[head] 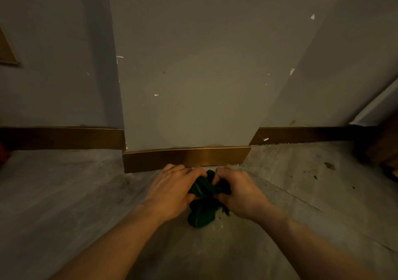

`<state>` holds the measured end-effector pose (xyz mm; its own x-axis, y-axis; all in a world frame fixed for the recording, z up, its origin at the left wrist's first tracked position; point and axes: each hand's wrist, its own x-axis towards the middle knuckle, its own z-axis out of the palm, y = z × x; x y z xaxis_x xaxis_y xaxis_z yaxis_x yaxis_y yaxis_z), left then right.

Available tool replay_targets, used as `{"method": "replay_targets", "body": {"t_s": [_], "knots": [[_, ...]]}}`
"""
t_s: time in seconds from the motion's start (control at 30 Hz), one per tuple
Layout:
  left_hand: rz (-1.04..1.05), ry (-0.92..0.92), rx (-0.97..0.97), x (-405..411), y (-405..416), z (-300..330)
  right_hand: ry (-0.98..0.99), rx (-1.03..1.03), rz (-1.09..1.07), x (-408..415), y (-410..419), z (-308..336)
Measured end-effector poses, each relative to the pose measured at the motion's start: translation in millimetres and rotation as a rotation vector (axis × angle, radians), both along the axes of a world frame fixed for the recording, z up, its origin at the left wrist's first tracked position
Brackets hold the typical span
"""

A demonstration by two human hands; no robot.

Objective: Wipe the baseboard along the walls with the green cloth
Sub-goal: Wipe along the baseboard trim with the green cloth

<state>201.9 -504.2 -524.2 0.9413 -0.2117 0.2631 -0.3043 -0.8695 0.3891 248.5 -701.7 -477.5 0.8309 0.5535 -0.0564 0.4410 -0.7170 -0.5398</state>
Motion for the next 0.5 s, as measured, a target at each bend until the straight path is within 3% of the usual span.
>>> {"method": "replay_targets", "body": {"t_s": [0.23,0.5], "knots": [[-0.031,-0.055,-0.029,28,-8,22,-0.161,-0.098,0.036,20,-6,31],[-0.088,-0.108,-0.011,73,-56,54,-0.196,-0.103,-0.126,39,-48,65]]}}
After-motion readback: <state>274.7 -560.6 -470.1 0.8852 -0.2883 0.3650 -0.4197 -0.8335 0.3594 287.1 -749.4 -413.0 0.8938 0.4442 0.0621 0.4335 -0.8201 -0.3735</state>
